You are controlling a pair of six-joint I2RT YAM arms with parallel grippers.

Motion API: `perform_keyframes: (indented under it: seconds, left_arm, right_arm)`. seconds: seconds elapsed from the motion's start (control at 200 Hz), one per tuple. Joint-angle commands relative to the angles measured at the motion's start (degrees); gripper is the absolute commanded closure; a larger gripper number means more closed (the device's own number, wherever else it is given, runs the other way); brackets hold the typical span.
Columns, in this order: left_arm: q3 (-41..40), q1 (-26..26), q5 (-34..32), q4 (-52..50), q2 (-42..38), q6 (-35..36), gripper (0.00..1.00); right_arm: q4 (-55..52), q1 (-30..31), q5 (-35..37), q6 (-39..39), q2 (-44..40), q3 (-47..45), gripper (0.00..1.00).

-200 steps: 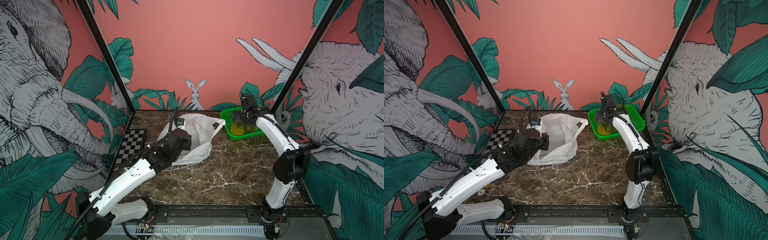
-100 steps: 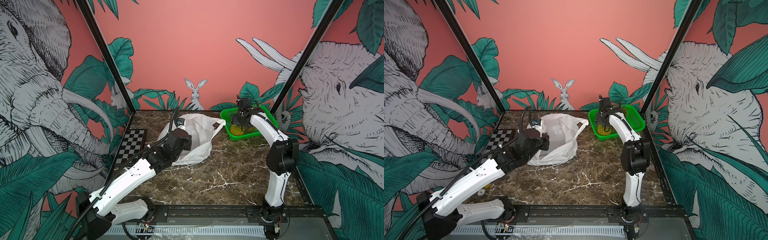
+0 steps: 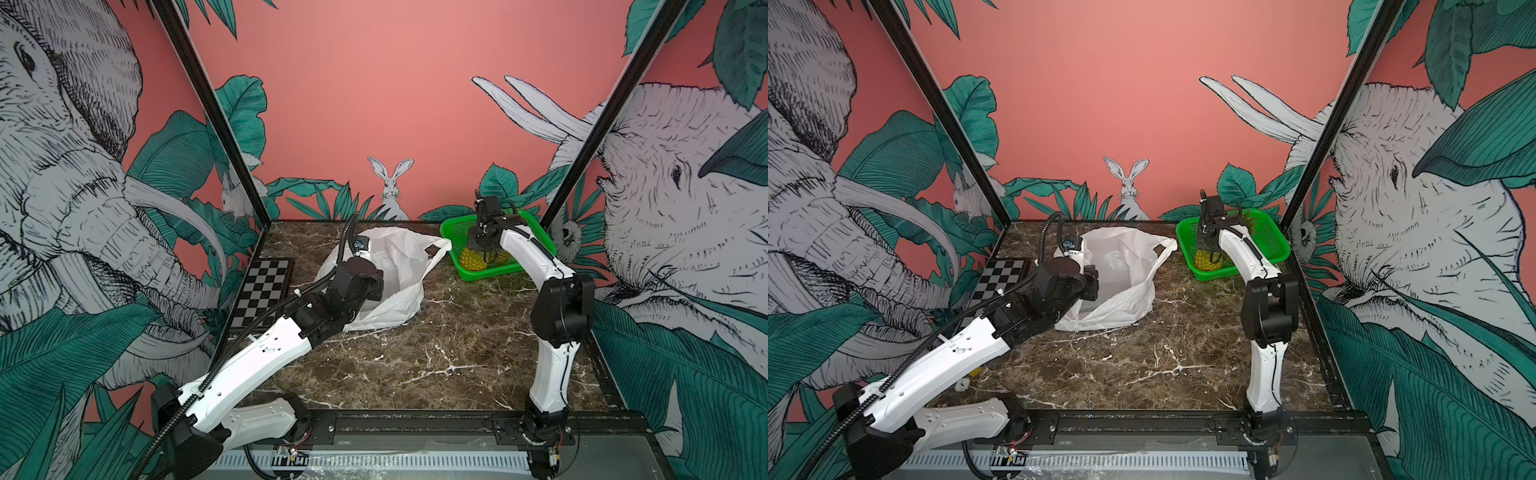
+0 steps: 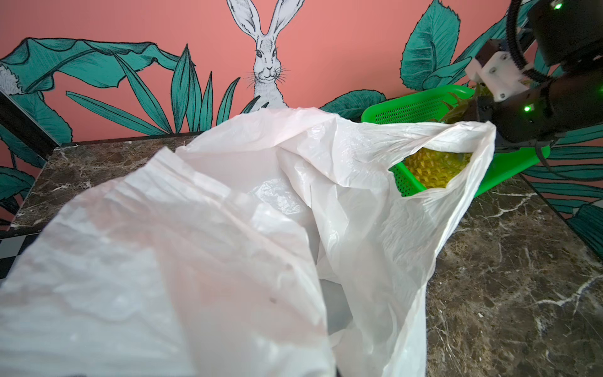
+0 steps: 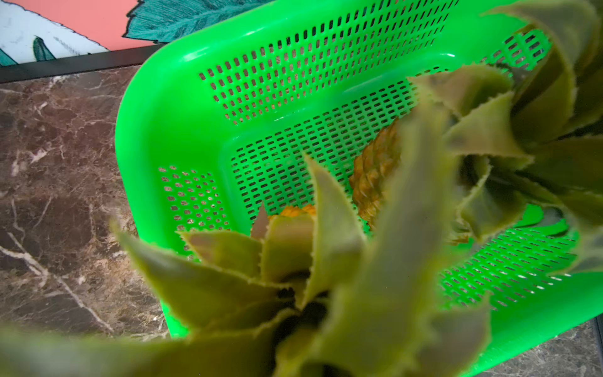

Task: Place the pineapple into a plastic bag & tie a knot
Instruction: Pick up the pineapple from the basket.

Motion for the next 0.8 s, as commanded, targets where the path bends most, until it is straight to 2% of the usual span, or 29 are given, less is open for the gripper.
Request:
perform_keyframes:
  seconds: [0.0,0.25,0.475,0.635,0.795]
  left_arm:
    - [-0.9,0.3,-0.1,1.3,-0.3,-1.5,1.00]
    - [-1.2,0.3,0.2,1.4,-0.3,-1.9,1.00]
    - [-1.6,0.3,0.2,1.9,-0.2,-2.3,1.00]
    - [-1.8,0.2,0.4,2.1,-0.2,-2.5,1.00]
    - [-2.1,0.3,0.4,2.3,-0.2,-2.5,1.00]
  right_arm:
    - [-1.2,-0.6,-0.7,-1.4,-2.7,-1.6,1.00]
    - [-1.9,-0.7,-1.2,-2.0,-9.8,1.1,1.00]
    - [-5.4,-0.6,-5.4,-1.2,-15.7,6.6,1.00]
    - [-12.1,0.5,-9.2,-1.7,-17.9,18.2,1.00]
    - [-21.1,4.0,-13.1,-2.0,-14.1,36.9,1.00]
